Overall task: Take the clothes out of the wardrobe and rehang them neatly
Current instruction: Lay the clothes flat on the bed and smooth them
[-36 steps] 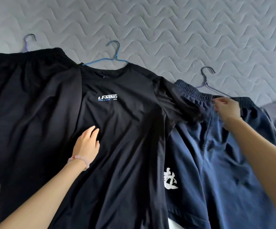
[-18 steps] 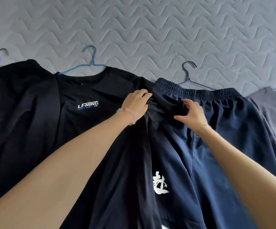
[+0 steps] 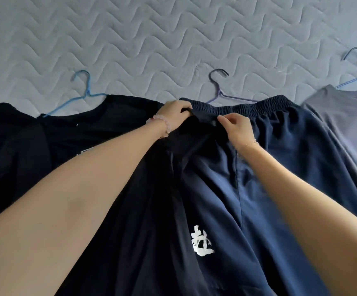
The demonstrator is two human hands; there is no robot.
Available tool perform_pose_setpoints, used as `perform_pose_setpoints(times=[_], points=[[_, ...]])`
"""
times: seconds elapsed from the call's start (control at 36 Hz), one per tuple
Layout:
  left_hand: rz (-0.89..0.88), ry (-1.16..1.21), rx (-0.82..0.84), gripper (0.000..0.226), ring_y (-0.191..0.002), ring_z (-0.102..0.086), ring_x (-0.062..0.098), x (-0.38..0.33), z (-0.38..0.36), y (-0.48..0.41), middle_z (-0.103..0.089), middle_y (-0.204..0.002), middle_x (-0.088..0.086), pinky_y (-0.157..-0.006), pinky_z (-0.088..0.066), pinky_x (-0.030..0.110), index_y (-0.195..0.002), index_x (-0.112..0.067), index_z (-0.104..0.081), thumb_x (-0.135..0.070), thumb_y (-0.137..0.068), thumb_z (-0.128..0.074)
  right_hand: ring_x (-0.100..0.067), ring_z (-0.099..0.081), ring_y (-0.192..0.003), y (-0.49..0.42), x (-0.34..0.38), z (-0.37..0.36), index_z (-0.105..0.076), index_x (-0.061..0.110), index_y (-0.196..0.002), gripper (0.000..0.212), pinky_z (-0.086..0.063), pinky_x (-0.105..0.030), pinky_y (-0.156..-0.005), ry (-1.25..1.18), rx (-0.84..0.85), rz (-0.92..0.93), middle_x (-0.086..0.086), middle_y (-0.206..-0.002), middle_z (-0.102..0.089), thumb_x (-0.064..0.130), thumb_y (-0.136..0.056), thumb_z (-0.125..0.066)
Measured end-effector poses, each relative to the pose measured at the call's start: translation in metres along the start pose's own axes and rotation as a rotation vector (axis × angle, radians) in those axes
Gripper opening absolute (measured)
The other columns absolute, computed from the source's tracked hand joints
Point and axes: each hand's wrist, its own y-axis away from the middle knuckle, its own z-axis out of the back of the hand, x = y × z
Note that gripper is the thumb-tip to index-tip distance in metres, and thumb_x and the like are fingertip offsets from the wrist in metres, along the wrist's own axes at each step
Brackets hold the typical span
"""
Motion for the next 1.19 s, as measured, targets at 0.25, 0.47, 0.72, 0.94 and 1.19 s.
perform_pose_setpoints(times=[0.25,0.47,0.72,0.94,1.19], points=[[0.135,0.197,-0.070,0.023,-0.078,-0.051,0.017,-0.013,0.017,-0.023,-0.058,-0.077,0.005,-0.066,-0.033,0.024,-0.074,-0.013,-0.062,-0.023,-0.091,-0.049,-0.017,-0.057,-0.106,-0.008,0.016,-0.001,-0.060,0.027,-0.113,0.053,-0.053,-0.038,-0.083,-0.493,0.440,-0.377,0.004,-0.103,-0.060,0.059,-0.071,-0.066],[0.177,0.235,-0.142,0.046,-0.053,-0.028,0.010,-0.008,0.028,-0.031,-0.027,-0.055,-0.002,-0.052,-0.019,0.030,-0.054,-0.016,-0.032,-0.035,-0.090,-0.055,-0.014,-0.055,-0.086,-0.012,0.012,-0.016,-0.056,0.012,-0.125,0.053,-0.040,-0.020,-0.059,-0.211,0.319,-0.325,-0.002,-0.099,-0.060,0.018,-0.076,-0.076],[0.179,0.243,-0.136,0.041,-0.055,-0.036,0.008,-0.003,0.030,-0.043,-0.037,-0.054,-0.002,-0.058,-0.028,0.026,-0.055,-0.018,-0.041,-0.031,-0.092,-0.054,-0.017,-0.061,-0.084,-0.016,0.009,-0.009,-0.055,0.022,-0.076,0.013,-0.054,-0.038,-0.077,-0.308,0.307,-0.331,0.000,-0.083,-0.062,0.016,-0.083,-0.064],[0.292,0.144,-0.187,0.026,-0.105,-0.061,0.025,-0.009,0.017,-0.042,-0.068,-0.109,0.009,-0.084,-0.046,0.029,-0.106,-0.010,-0.067,-0.021,-0.093,-0.047,-0.008,-0.057,-0.073,-0.003,-0.010,0.003,-0.059,0.012,-0.102,0.029,-0.049,-0.021,-0.062,-0.348,-0.027,-0.262,0.002,-0.092,-0.061,0.000,-0.077,-0.068],[0.241,0.157,-0.306,0.032,-0.113,-0.055,0.021,0.011,0.003,0.020,-0.059,-0.123,0.007,-0.095,-0.044,0.030,-0.124,-0.011,-0.055,-0.014,-0.093,-0.046,-0.015,-0.062,-0.083,0.033,-0.026,0.025,-0.055,0.002,-0.117,0.038,-0.052,-0.027,-0.083,-0.337,-0.049,-0.233,-0.011,-0.100,-0.065,-0.007,-0.080,-0.060]])
